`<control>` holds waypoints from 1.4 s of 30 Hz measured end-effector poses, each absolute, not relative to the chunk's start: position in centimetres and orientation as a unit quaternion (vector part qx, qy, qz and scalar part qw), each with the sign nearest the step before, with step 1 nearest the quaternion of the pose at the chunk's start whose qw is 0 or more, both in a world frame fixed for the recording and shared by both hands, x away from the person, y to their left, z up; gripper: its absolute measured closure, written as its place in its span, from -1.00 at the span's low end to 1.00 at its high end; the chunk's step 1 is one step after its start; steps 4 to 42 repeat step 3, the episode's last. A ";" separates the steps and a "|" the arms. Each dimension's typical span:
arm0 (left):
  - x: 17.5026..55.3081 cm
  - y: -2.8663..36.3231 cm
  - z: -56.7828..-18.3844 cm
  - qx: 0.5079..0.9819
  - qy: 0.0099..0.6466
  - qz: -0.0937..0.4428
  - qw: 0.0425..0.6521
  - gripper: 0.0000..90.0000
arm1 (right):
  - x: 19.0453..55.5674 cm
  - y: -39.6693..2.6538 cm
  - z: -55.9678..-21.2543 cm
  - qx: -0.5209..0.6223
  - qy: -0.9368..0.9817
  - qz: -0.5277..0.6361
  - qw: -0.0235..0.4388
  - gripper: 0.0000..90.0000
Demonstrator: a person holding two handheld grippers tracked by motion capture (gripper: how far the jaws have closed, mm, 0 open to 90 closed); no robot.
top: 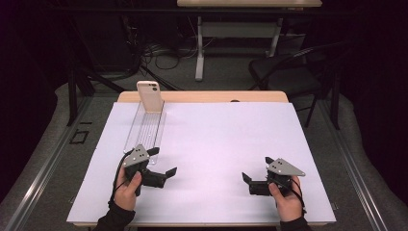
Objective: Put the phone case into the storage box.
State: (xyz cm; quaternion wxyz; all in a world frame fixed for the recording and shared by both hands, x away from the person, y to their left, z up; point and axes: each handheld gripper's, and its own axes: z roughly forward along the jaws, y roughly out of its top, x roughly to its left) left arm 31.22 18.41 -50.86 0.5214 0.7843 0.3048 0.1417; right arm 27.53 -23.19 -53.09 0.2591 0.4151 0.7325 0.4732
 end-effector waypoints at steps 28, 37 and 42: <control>31.2 18.5 -50.9 0.784 0.305 0.143 0.522 -0.99 | 27.6 -23.2 -53.1 0.415 0.731 0.476 0.260 -1.00; 31.2 18.5 -50.9 0.784 0.305 0.143 0.522 -0.99 | 27.6 -23.2 -53.1 0.415 0.731 0.476 0.260 -1.00; 31.2 18.5 -50.9 0.784 0.305 0.143 0.522 -0.99 | 27.6 -23.2 -53.1 0.415 0.731 0.476 0.260 -1.00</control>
